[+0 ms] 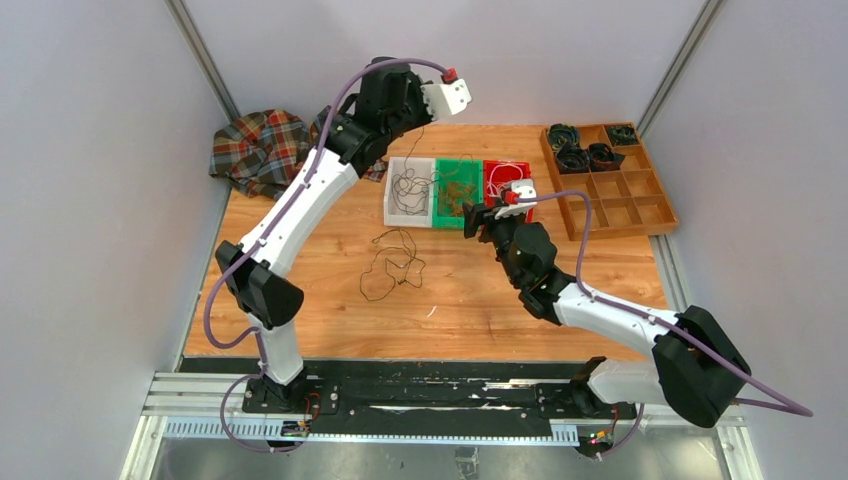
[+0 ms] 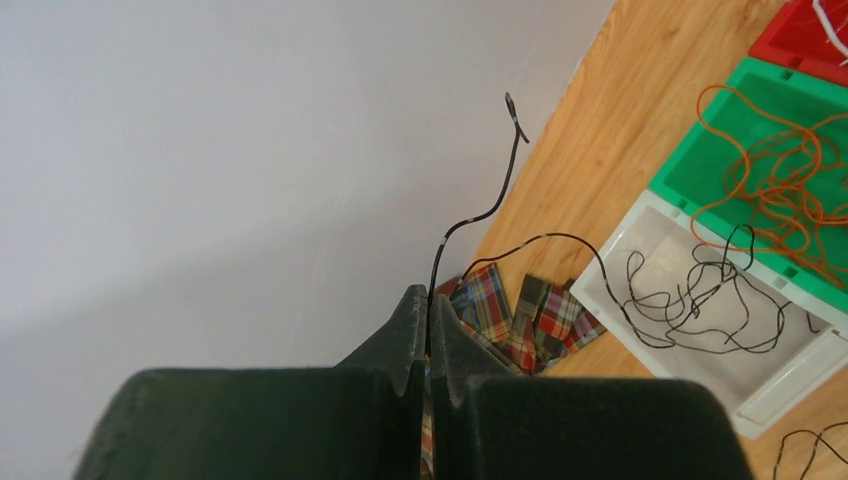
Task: Untangle the cables
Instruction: Place the cable in the bin.
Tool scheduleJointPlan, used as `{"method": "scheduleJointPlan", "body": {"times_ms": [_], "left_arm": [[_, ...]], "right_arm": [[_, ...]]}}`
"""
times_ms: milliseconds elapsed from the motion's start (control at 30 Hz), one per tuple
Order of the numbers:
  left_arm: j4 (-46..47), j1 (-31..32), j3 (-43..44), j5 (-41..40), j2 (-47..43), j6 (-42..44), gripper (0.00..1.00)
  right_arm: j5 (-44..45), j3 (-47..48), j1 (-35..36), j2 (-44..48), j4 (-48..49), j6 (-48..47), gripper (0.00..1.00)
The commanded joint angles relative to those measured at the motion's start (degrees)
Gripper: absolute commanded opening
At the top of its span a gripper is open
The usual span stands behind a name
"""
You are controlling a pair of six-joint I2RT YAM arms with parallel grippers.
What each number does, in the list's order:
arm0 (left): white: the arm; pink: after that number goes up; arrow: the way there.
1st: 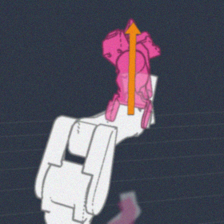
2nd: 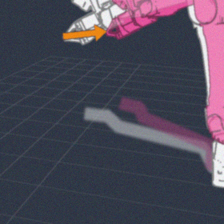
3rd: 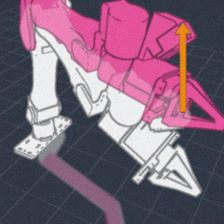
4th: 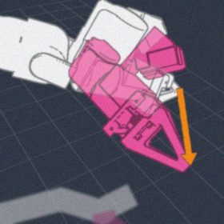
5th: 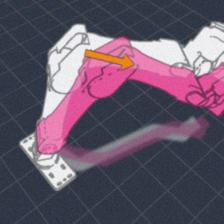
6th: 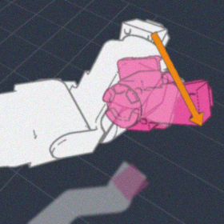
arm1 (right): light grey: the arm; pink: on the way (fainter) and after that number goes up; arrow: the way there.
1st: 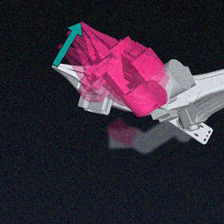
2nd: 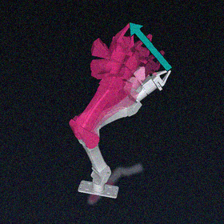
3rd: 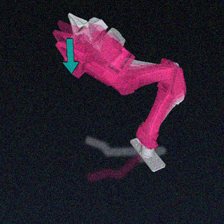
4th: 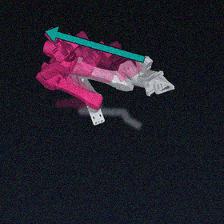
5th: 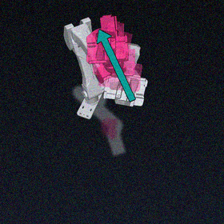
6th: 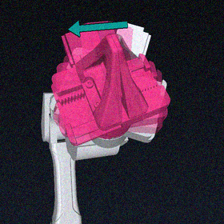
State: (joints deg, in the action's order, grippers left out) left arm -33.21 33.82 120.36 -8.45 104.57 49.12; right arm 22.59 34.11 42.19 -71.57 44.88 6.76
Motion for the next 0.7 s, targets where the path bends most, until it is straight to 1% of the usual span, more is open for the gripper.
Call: {"method": "scheduleJointPlan", "body": {"times_ms": [0, 233, 367, 467, 667], "left_arm": [[5.15, -1.6, -1.45, -2.31, 1.39, 0.51, 0.0], [5.48, -5.06, -2.39, -3.3, 2.28, 0.98, 0.0], [7.63, -5.35, -7.31, -3.18, 0.42, 1.97, 0.0], [8.5, -5.35, -10.51, -1.1, -0.79, 0.73, 0.0], [9.64, -5.08, -14.65, 1.47, -0.23, -0.74, 0.0]], "right_arm": [[1.2, -1.07, -0.72, 1.38, 0.12, -1.34, 0.68], [1.14, -0.91, -0.72, 1.03, -0.27, -1.31, 0.68], [0.68, -0.58, -0.75, 0.32, -0.66, -0.82, 0.67], [0.62, -0.38, -0.74, -0.06, -0.84, -0.44, 0.67], [1.42, -0.05, -0.75, 0.37, -1.71, -0.94, 0.67]]}}
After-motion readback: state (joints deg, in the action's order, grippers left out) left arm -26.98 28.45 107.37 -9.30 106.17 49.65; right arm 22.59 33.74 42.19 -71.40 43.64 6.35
